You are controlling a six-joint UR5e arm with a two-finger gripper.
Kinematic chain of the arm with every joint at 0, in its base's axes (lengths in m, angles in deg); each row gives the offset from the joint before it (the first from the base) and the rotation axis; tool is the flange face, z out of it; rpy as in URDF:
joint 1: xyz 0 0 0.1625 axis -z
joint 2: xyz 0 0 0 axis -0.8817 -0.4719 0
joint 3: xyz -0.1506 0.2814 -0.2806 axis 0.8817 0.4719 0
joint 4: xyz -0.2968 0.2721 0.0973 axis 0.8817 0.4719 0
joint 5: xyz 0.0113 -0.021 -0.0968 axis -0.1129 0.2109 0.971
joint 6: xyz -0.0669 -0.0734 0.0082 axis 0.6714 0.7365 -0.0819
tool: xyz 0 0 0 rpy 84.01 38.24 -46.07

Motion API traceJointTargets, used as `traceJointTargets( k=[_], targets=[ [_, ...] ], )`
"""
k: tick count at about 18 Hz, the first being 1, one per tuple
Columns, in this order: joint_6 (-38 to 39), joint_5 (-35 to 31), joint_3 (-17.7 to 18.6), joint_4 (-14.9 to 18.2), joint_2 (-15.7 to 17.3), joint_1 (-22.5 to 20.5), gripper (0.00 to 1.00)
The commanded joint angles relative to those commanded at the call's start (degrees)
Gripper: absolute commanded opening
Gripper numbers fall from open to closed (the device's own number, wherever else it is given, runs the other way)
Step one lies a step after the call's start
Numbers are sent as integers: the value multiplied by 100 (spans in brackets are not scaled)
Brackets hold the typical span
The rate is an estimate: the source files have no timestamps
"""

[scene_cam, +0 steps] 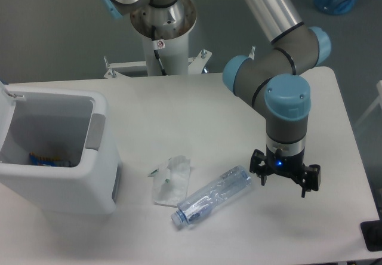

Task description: Place the trash in the trash can

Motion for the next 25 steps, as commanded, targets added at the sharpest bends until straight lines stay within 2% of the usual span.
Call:
traceJointTargets(
  k=[6,10,14,16,19,21,25],
  targets=[
    [906,184,79,-116,9,263,100],
    [968,369,123,-107,26,465,100],
    [951,378,544,-98,157,843,100],
    [654,396,1070,-115,499,966,100],
    [309,693,1660,-89,807,1143,100],
    [300,852,1854,-72,931,1151,100],
    [326,853,2022,-80,897,1441,100]
  ],
)
